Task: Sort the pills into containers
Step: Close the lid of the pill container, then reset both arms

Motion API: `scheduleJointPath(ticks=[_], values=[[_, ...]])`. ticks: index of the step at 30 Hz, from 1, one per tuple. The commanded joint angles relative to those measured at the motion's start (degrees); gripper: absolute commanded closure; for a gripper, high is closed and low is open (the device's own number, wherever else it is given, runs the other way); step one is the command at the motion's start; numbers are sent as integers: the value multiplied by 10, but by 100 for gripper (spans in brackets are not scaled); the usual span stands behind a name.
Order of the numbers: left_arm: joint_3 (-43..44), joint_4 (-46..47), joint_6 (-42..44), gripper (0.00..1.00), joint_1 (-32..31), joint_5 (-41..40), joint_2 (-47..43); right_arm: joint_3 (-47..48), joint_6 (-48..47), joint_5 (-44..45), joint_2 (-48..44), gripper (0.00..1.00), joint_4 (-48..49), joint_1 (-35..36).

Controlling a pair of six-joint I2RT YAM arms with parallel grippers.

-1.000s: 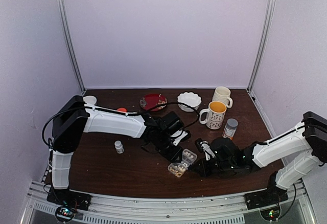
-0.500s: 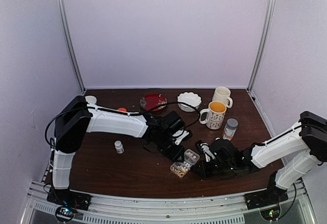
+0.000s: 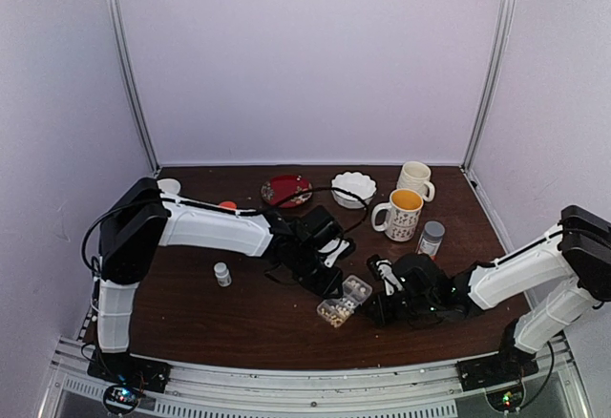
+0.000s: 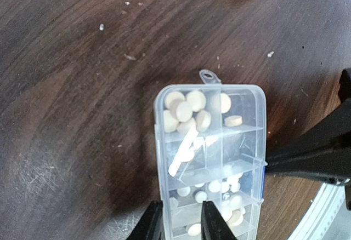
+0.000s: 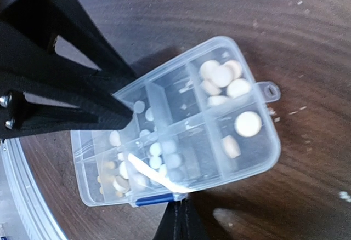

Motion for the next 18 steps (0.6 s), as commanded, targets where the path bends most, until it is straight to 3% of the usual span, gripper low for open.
scheduleJointPath(ticks=[1,6,8,11,13,14,15,16,18], values=[[-32,8,-10,71,-10,-62,-34,-9,-30,54,-58,100,-25,-7],[-86,71,-12,56,-11,-190,-151,-6,-82,151,-181,99,-86,-8],[-94,80,-7,49,-11,-240,-193,-6,-107,204,-241,90,-106,-8],[-98,72,12,38,-9,-308,-243,1,-162,278,-344,69,-133,-9],[-100,58,26,32,-7,-352,-274,6,-206,328,-402,45,-146,-10],[-104,50,32,27,-4,-373,-289,5,-225,356,-430,28,-147,-10],[-110,43,35,11,0,-403,-308,3,-253,385,-452,13,-142,-10],[-119,40,38,4,3,-423,-335,0,-273,409,-474,1,-134,-10],[-146,48,46,3,17,-449,-382,-2,-326,440,-506,0,-116,-12]])
